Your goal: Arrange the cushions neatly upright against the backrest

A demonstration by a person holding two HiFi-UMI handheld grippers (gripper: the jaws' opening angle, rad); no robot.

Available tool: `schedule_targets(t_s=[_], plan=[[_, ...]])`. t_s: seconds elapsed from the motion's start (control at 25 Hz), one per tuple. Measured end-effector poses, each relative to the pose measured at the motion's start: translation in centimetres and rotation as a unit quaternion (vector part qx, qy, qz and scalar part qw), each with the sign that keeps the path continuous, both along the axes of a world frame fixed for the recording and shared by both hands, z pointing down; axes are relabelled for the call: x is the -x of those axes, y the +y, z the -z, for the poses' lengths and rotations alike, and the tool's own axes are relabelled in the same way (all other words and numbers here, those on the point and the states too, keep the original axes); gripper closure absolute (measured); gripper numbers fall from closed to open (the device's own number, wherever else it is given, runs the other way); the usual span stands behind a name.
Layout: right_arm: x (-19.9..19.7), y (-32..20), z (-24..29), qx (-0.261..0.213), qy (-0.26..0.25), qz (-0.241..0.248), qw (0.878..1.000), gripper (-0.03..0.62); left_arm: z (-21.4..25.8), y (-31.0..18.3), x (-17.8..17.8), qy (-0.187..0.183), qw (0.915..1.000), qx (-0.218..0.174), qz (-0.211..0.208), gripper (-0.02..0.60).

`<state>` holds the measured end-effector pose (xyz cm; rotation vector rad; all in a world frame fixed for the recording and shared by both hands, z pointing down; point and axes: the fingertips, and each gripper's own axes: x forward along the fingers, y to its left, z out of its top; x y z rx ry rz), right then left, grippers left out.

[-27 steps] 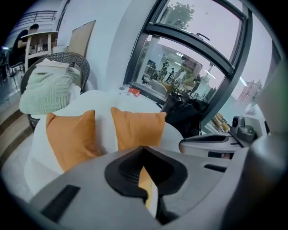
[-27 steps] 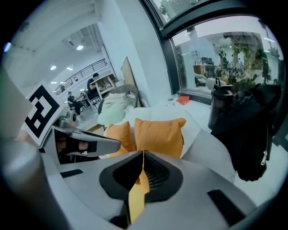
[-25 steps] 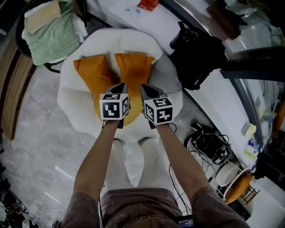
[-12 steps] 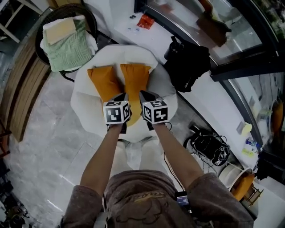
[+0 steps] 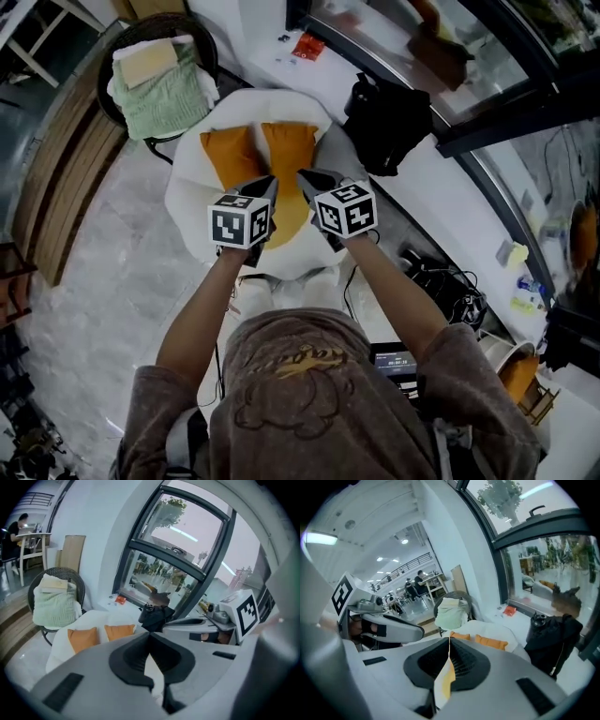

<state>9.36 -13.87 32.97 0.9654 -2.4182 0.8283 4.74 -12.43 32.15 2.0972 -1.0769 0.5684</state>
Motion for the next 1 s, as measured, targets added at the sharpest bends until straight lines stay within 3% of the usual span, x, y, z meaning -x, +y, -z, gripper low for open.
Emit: schedule_targets(t_s=[0.16,0.44,0.8,1.0], plan=[[0.5,1.9,4.1,-0.024,0.003,0.026,0.999,0.572,4.4,1.7,0.2,0.028,0.9995,-0.011,-0.005,0.577],[1.7,5.2,11.5,-0.074,-0.044,0.049,0.995,0.572,11.6,4.3,-0.8,0.059,0.9956,-0.06,-0.042,0.575],[1.4,7.6,19.9,-0.17,-0.084,0.04,0.981,0.572,19.3,7.3,-0.5,0.094,0.9787,-0.169,-0.069,0.577],[2.3,9.5,22.6,-0.22,-0.079,0.094,0.968,0.572,21.2,7.5,0.4,0.101,0.9704,-0.208,-0.07,0.577]])
